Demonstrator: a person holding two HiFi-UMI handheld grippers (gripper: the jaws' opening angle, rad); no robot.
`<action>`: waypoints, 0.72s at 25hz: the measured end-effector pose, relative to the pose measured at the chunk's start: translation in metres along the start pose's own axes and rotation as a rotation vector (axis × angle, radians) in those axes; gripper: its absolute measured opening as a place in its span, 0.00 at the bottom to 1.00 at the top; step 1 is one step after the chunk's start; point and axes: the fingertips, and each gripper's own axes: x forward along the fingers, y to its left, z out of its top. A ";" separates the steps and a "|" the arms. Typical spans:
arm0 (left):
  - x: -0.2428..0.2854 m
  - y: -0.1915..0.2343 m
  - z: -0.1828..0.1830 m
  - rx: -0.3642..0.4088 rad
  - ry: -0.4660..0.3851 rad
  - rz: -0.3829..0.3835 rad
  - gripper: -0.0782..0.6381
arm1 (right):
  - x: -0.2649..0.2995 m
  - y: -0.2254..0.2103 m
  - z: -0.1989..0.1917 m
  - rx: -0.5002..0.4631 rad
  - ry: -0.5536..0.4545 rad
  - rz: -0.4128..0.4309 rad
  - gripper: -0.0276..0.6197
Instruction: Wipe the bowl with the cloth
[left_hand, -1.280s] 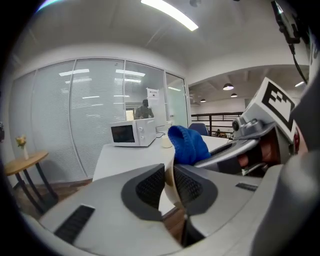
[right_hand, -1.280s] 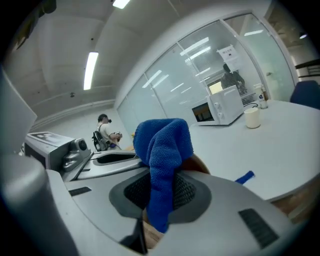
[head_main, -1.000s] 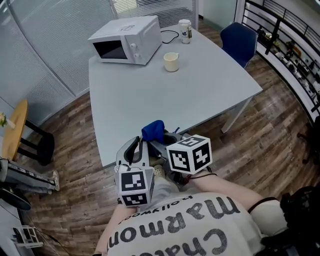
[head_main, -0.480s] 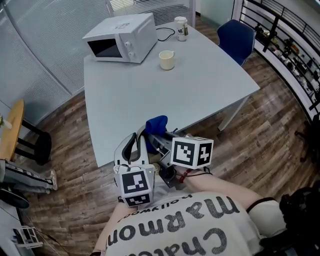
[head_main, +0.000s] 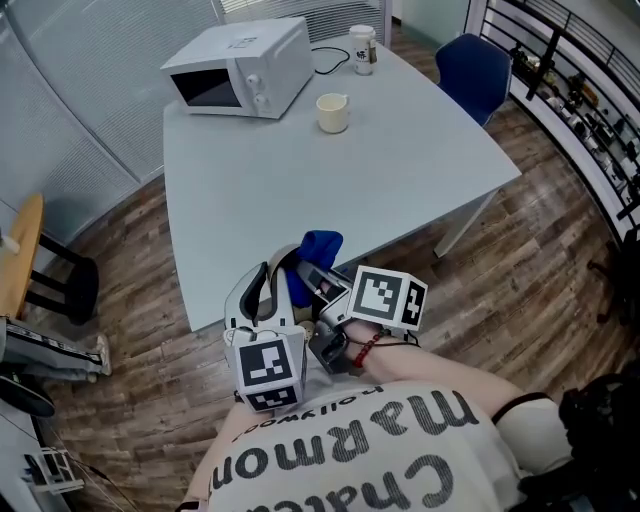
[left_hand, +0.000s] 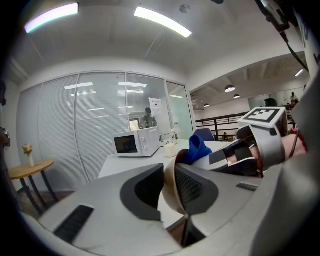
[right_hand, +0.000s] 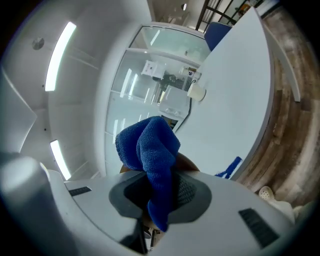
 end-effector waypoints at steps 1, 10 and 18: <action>0.000 0.002 -0.001 -0.006 0.001 0.004 0.21 | 0.001 -0.001 -0.001 0.027 -0.004 0.006 0.14; 0.000 0.014 -0.007 -0.020 0.013 0.044 0.22 | 0.006 -0.014 -0.015 0.367 -0.034 0.056 0.14; -0.002 0.029 -0.025 -0.155 0.066 0.031 0.21 | 0.004 -0.009 -0.026 0.237 0.028 0.011 0.14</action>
